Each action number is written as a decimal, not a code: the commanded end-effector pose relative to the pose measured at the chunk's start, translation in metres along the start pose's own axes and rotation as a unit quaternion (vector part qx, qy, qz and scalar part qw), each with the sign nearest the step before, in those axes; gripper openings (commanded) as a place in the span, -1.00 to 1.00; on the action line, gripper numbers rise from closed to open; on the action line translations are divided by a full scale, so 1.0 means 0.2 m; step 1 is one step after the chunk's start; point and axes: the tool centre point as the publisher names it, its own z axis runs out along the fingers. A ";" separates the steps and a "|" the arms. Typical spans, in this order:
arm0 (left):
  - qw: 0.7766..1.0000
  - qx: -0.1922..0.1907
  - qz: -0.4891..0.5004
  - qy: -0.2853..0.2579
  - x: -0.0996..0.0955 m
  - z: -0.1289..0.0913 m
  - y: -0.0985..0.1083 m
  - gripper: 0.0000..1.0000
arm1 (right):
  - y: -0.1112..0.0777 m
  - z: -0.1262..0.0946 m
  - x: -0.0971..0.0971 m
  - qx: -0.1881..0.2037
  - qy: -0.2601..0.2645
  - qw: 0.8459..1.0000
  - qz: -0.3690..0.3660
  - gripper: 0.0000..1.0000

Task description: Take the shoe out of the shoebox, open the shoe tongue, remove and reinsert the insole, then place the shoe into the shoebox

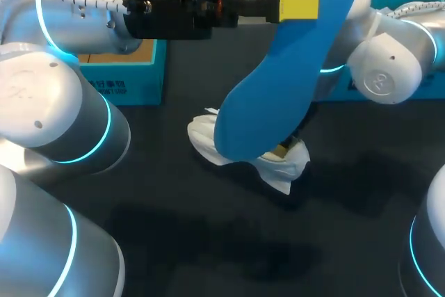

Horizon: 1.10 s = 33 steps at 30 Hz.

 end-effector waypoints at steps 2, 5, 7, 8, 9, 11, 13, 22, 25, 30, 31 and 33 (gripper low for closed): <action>1.000 -0.001 0.000 -0.001 0.00 0.00 0.00 -1.00 | 0.01 -0.02 -0.01 -0.013 0.009 0.998 0.060 -1.00; 1.000 -0.001 0.000 -0.001 0.00 0.00 0.00 -1.00 | -0.01 -0.03 -0.01 -0.023 0.008 0.988 0.155 -1.00; 1.000 -0.001 0.000 -0.001 0.00 0.00 0.00 -1.00 | -0.04 -0.05 0.00 -0.033 0.005 0.972 0.231 -1.00; 1.000 -0.001 0.000 -0.001 0.00 0.00 0.00 -1.00 | -0.05 -0.06 0.01 -0.031 -0.005 0.966 0.255 -1.00; 1.000 -0.001 0.000 -0.001 0.00 0.00 0.00 -1.00 | -0.06 -0.06 0.01 -0.028 -0.023 0.957 0.288 -1.00; 1.000 -0.001 0.000 -0.001 0.00 0.00 0.00 -1.00 | -0.09 -0.08 0.03 -0.047 -0.012 0.945 0.325 -1.00; 1.000 -0.001 0.000 -0.001 0.00 0.00 0.00 -1.00 | -0.12 -0.09 0.05 -0.043 -0.034 0.924 0.379 -1.00; 1.000 -0.001 0.000 -0.001 0.00 0.00 0.00 -1.00 | -0.11 -0.06 0.20 -0.074 -0.057 0.875 0.475 -1.00; 1.000 -0.001 0.000 -0.001 0.00 0.00 0.00 -1.00 | -0.08 -0.04 0.23 -0.077 -0.058 0.874 0.476 -1.00; 1.000 -0.001 0.000 -0.001 0.00 0.00 0.00 -1.00 | -0.05 0.02 0.24 -0.072 -0.054 0.873 0.480 -1.00; 1.000 -0.001 0.000 -0.001 0.00 0.00 0.00 -1.00 | -0.05 0.04 0.24 -0.068 -0.053 0.872 0.481 -1.00; 1.000 -0.001 0.000 -0.001 0.00 0.00 0.00 -1.00 | -0.05 0.06 0.24 -0.062 -0.050 0.872 0.483 -1.00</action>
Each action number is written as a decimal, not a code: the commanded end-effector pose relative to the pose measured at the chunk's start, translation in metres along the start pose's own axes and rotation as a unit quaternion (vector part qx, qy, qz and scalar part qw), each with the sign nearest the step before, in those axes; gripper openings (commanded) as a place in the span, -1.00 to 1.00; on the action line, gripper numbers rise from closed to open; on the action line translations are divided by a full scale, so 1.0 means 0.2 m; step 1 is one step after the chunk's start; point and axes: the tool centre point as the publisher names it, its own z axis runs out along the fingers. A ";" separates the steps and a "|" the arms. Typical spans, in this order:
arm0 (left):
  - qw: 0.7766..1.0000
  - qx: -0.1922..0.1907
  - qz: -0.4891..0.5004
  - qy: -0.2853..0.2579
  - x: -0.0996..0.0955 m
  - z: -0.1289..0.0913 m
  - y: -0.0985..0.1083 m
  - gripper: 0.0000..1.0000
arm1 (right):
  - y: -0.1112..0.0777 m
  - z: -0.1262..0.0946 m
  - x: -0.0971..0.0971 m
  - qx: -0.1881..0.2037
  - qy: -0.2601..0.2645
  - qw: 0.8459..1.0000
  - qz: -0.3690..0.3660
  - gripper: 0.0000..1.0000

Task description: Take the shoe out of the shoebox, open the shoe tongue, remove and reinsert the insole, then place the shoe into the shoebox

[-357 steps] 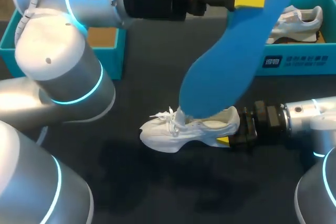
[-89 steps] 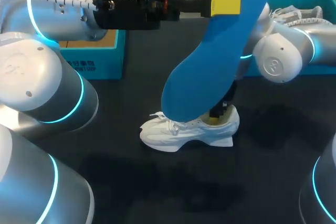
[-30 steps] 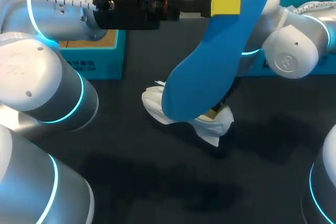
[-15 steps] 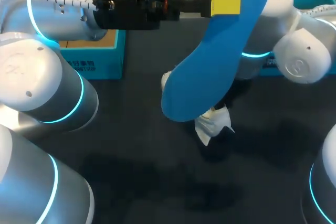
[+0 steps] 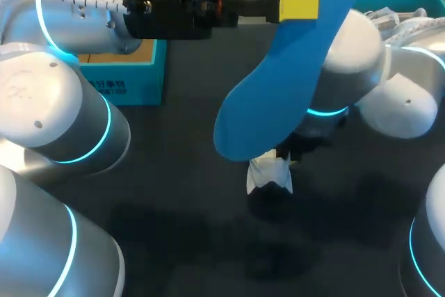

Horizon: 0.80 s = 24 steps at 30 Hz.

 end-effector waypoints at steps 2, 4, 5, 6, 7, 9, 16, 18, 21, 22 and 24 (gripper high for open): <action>1.000 -0.001 0.000 -0.001 0.00 0.00 0.00 -1.00 | -0.01 0.09 0.05 0.010 -0.008 1.000 0.012 -1.00; 1.000 -0.001 0.000 -0.001 0.00 0.00 0.00 -1.00 | -0.01 0.10 0.06 0.016 -0.007 1.000 0.009 -1.00; 1.000 -0.001 0.000 -0.001 0.00 0.00 0.00 -1.00 | -0.02 0.11 0.06 0.019 -0.008 1.000 0.006 -1.00; 1.000 -0.001 0.000 -0.001 0.00 0.00 0.00 -1.00 | -0.02 0.12 0.06 0.022 -0.005 1.000 0.004 -1.00; 1.000 -0.001 0.000 -0.001 0.00 0.00 0.00 -1.00 | -0.02 0.13 0.07 0.024 -0.005 1.000 0.001 -1.00; 1.000 -0.001 0.000 -0.001 0.00 0.00 0.00 -1.00 | -0.02 0.14 0.07 0.028 -0.005 1.000 -0.003 -1.00; 1.000 -0.001 0.000 -0.001 0.00 0.00 0.00 -1.00 | -0.04 0.18 0.09 0.036 0.001 0.999 -0.009 -1.00; 1.000 -0.001 0.000 -0.001 0.00 0.00 0.00 -1.00 | -0.05 0.18 0.11 0.036 0.003 0.999 -0.010 -1.00; 1.000 -0.001 0.000 -0.001 0.00 0.00 0.00 -1.00 | -0.08 0.17 0.13 0.034 0.000 0.999 -0.011 -1.00; 1.000 -0.001 0.000 -0.001 0.00 0.00 0.00 -1.00 | -0.08 0.17 0.13 0.033 0.001 0.999 -0.012 -1.00; 1.000 -0.001 0.000 -0.001 0.00 0.00 0.00 -1.00 | -0.10 0.17 0.14 0.033 0.003 0.999 -0.013 -1.00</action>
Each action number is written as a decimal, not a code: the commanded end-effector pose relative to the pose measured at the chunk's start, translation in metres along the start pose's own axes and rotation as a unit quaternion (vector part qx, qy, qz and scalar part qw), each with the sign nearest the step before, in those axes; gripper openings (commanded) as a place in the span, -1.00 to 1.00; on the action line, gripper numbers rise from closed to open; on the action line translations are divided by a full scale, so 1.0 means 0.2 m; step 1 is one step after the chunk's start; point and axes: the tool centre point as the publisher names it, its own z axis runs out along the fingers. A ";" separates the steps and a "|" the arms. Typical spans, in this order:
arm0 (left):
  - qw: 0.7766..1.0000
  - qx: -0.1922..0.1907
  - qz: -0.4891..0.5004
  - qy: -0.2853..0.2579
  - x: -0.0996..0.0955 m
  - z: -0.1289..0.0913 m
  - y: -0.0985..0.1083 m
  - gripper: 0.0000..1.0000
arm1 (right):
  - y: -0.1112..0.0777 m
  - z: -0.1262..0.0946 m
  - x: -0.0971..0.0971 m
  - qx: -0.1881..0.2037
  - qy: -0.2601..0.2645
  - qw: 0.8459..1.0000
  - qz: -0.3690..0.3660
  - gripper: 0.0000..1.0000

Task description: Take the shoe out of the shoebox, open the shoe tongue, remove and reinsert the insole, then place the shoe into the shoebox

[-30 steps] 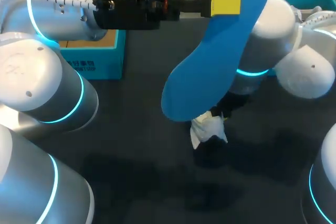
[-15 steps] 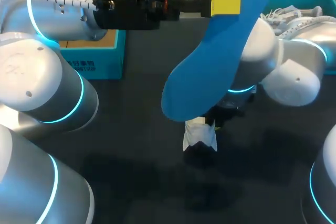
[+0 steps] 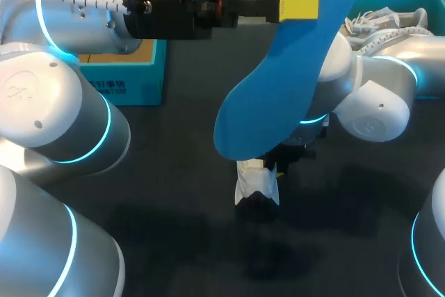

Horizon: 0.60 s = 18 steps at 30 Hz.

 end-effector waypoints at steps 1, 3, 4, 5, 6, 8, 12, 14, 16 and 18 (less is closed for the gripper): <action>1.000 -0.001 0.000 -0.001 0.00 0.00 0.00 -1.00 | -0.03 0.00 0.03 -0.003 0.000 1.000 -0.001 -1.00; 1.000 -0.001 0.000 -0.001 0.00 0.00 0.00 -1.00 | -0.04 0.01 0.04 -0.002 0.001 1.000 -0.003 -1.00; 1.000 -0.001 0.000 -0.001 0.00 0.00 0.00 -1.00 | -0.04 0.02 0.04 -0.001 0.002 1.000 -0.004 -1.00; 1.000 -0.001 0.000 -0.001 0.00 0.00 0.00 -1.00 | -0.04 0.02 0.04 0.000 0.003 1.000 -0.004 -1.00; 1.000 -0.001 0.000 -0.001 0.00 0.00 0.00 -1.00 | -0.04 0.02 0.05 0.000 0.004 1.000 -0.005 -1.00; 1.000 -0.001 0.000 -0.001 0.00 0.00 0.00 -1.00 | -0.05 0.03 0.06 0.001 0.005 1.000 -0.005 -1.00; 1.000 -0.001 0.000 -0.001 0.00 0.00 0.00 -1.00 | -0.06 0.03 0.07 0.000 0.005 1.000 -0.003 -1.00; 1.000 -0.001 0.000 -0.001 0.00 0.00 0.00 -1.00 | -0.06 0.04 0.07 0.001 0.006 1.000 -0.003 -1.00; 1.000 -0.001 0.000 -0.001 0.00 0.00 0.00 -1.00 | -0.06 0.05 0.08 0.003 0.007 1.000 -0.003 -1.00; 1.000 -0.001 0.000 -0.001 0.00 0.00 0.00 -1.00 | -0.06 0.06 0.10 0.005 0.008 1.000 -0.004 -1.00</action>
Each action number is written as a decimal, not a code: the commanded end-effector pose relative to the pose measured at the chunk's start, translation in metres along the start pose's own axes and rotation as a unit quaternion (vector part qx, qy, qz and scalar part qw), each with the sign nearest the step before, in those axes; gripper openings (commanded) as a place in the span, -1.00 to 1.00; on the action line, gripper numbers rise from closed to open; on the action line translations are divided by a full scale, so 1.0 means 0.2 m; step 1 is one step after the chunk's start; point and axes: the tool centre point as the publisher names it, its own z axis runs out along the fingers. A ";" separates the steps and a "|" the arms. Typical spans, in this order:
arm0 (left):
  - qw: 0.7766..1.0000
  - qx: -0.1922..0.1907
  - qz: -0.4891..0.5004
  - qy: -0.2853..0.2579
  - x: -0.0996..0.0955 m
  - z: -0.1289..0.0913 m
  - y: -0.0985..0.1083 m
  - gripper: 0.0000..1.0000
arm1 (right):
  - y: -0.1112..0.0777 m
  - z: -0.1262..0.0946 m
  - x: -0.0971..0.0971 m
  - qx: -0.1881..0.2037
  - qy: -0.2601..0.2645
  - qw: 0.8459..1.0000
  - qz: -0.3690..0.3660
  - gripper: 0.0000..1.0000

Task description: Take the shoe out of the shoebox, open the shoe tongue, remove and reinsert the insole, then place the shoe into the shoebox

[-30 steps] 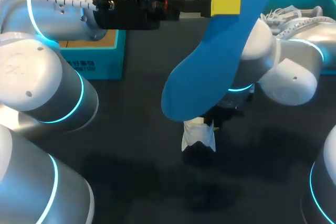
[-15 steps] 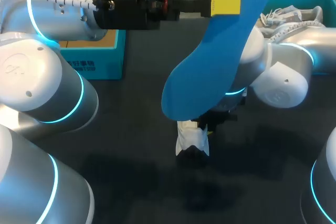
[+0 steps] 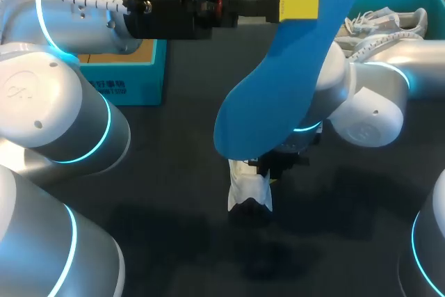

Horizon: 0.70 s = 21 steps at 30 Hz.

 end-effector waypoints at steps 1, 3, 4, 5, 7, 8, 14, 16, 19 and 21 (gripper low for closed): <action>1.000 -0.001 0.000 -0.001 0.00 0.00 0.00 -1.00 | 0.00 0.04 0.04 0.002 0.000 1.000 -0.001 -1.00; 1.000 -0.001 0.000 -0.001 0.00 0.00 0.00 -1.00 | -0.01 0.04 0.05 0.003 -0.002 1.000 -0.003 -1.00; 1.000 -0.001 0.000 -0.001 0.00 0.00 0.00 -1.00 | -0.01 0.04 0.05 0.003 -0.003 1.000 -0.003 -1.00; 1.000 -0.001 0.000 -0.001 0.00 0.00 0.00 -1.00 | -0.02 0.04 0.06 0.003 -0.004 1.000 -0.002 -1.00; 1.000 -0.001 0.000 -0.001 0.00 0.00 0.00 -1.00 | -0.02 0.04 0.06 0.003 -0.007 1.000 -0.001 -1.00; 1.000 -0.001 0.000 -0.001 0.00 0.00 0.00 -1.00 | -0.03 0.05 0.06 0.004 -0.006 1.000 0.000 -1.00; 1.000 -0.001 0.000 -0.001 0.00 0.00 0.00 -1.00 | -0.03 0.10 0.07 0.011 0.000 1.000 0.001 -1.00; 1.000 -0.001 0.000 -0.001 0.00 0.00 0.00 -1.00 | -0.03 0.11 0.07 0.009 0.001 1.000 -0.002 -1.00; 1.000 -0.001 0.000 -0.001 0.00 0.00 0.00 -1.00 | -0.03 0.12 0.07 0.006 0.001 1.000 -0.005 -1.00; 1.000 -0.001 0.000 -0.001 0.00 0.00 0.00 -1.00 | -0.03 0.13 0.07 0.007 0.002 1.000 -0.006 -1.00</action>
